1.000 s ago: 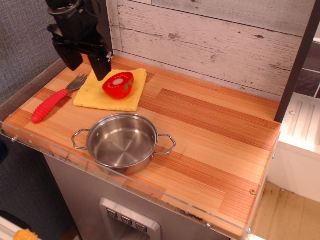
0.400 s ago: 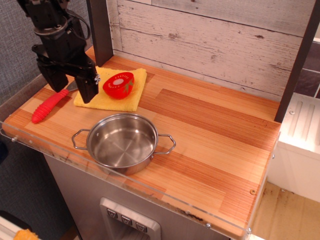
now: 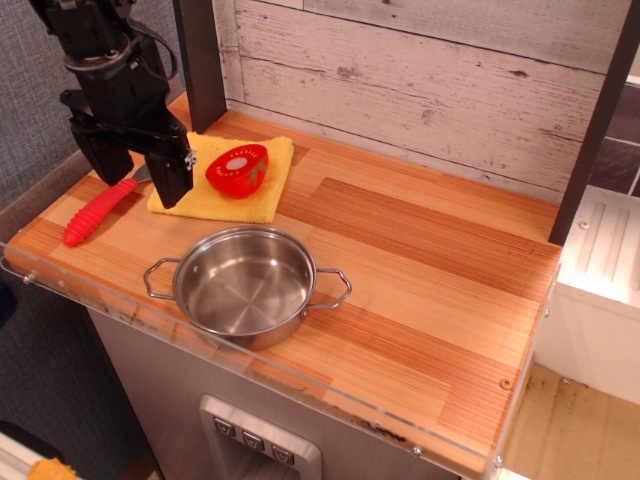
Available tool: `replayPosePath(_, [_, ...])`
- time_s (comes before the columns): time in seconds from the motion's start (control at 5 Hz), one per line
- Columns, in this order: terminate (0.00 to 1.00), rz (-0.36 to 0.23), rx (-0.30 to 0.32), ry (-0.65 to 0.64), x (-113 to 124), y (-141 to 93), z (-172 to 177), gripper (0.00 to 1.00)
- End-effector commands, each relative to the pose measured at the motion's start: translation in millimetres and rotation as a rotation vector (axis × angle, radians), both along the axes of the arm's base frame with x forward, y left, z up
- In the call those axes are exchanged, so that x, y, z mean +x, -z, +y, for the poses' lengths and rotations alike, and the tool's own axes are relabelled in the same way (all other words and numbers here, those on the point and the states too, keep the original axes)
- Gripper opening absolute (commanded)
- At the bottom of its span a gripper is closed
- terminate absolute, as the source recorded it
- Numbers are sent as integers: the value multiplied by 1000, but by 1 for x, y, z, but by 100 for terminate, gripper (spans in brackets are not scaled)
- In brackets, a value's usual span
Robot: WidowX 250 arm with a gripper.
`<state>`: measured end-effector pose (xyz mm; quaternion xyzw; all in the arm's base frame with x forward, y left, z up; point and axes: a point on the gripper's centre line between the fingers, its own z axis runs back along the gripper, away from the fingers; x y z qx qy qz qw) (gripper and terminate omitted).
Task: Put the tomato on the yellow cloth.
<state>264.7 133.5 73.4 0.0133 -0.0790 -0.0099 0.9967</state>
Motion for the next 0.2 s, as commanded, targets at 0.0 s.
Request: replayPosePath(0.0, [100, -36, 18, -10, -1, -13, 4, 100])
